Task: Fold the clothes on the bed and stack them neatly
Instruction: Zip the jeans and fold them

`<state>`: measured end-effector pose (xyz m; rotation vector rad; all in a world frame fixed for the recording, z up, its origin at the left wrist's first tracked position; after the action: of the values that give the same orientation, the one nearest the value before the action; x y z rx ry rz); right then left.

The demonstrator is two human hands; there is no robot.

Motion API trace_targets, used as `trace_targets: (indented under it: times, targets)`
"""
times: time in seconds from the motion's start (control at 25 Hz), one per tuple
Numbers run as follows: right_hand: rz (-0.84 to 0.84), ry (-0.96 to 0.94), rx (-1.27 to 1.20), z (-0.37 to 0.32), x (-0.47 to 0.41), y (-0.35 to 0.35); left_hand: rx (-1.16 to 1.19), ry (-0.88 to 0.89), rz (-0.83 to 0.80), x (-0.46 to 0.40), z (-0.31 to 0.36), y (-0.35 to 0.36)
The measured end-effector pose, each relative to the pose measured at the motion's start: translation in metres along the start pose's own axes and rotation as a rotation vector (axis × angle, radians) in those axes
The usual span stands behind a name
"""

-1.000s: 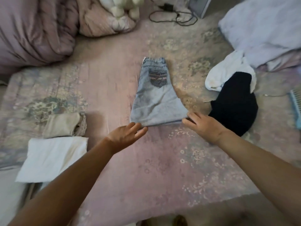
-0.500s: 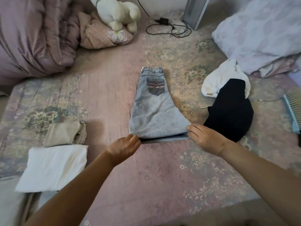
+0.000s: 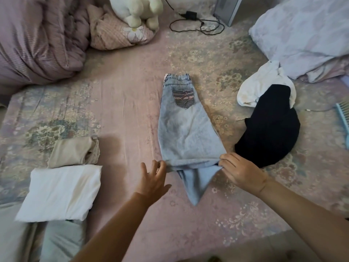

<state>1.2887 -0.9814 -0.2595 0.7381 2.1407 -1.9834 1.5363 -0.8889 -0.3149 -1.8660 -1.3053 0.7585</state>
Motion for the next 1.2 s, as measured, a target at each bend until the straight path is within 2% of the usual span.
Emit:
trace_targets:
  times: [0.12,0.2,0.28,0.36,0.52,0.56,0.64,0.72,0.8,0.88,1.0,1.08,1.2]
  targets:
    - [0.040,0.146,-0.094,0.005,0.001,-0.002,0.294,-0.159,-0.131,0.006,0.055,-0.008]
    - [0.062,0.243,-0.123,0.007,-0.002,0.000,0.472,-0.220,-0.291,0.002,0.098,-0.019]
    - [0.087,0.313,-0.152,0.007,-0.005,0.003,0.563,-0.350,-0.417,-0.005,0.129,-0.028]
    - [0.088,0.317,-0.169,0.007,-0.007,0.005,0.583,-0.457,-0.423,-0.017,0.144,-0.029]
    - [0.060,0.313,-0.163,0.015,-0.002,0.003,0.712,-0.554,-0.298,-0.030,0.116,-0.010]
    - [0.053,0.311,-0.158,0.018,0.001,0.002,0.742,-0.562,-0.213,-0.029,0.101,-0.008]
    - [0.031,0.294,-0.149,0.025,0.007,-0.003,0.666,-0.599,0.094,-0.019,0.072,-0.005]
    - [0.003,0.224,-0.107,0.028,0.012,-0.008,0.603,-0.453,0.327,-0.010,0.041,-0.011]
    - [-0.027,0.147,-0.049,0.027,0.011,-0.014,0.515,-0.295,0.475,-0.011,0.000,-0.020]
    - [-0.024,0.106,-0.003,0.025,0.008,-0.020,0.432,-0.156,0.536,-0.019,-0.032,-0.033]
    - [-0.108,0.036,0.058,0.022,0.006,-0.024,0.271,0.099,0.578,-0.018,-0.050,-0.049]
    - [-0.042,-0.018,0.112,0.015,0.013,-0.021,0.228,0.122,0.602,-0.011,-0.053,-0.050]
    - [0.013,-0.013,0.028,-0.010,0.036,-0.003,0.219,0.162,0.559,0.019,-0.034,-0.042]
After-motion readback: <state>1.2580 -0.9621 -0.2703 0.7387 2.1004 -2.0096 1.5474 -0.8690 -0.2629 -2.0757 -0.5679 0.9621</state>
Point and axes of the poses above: each hand's wrist, its own x-axis away from the middle knuckle, its own y-axis out of the palm, z = x × y, the point moved 3 cm from there along -x, towards the middle knuckle, and after that the axes turned 13 degrees about -x, right-handed, at the moved point
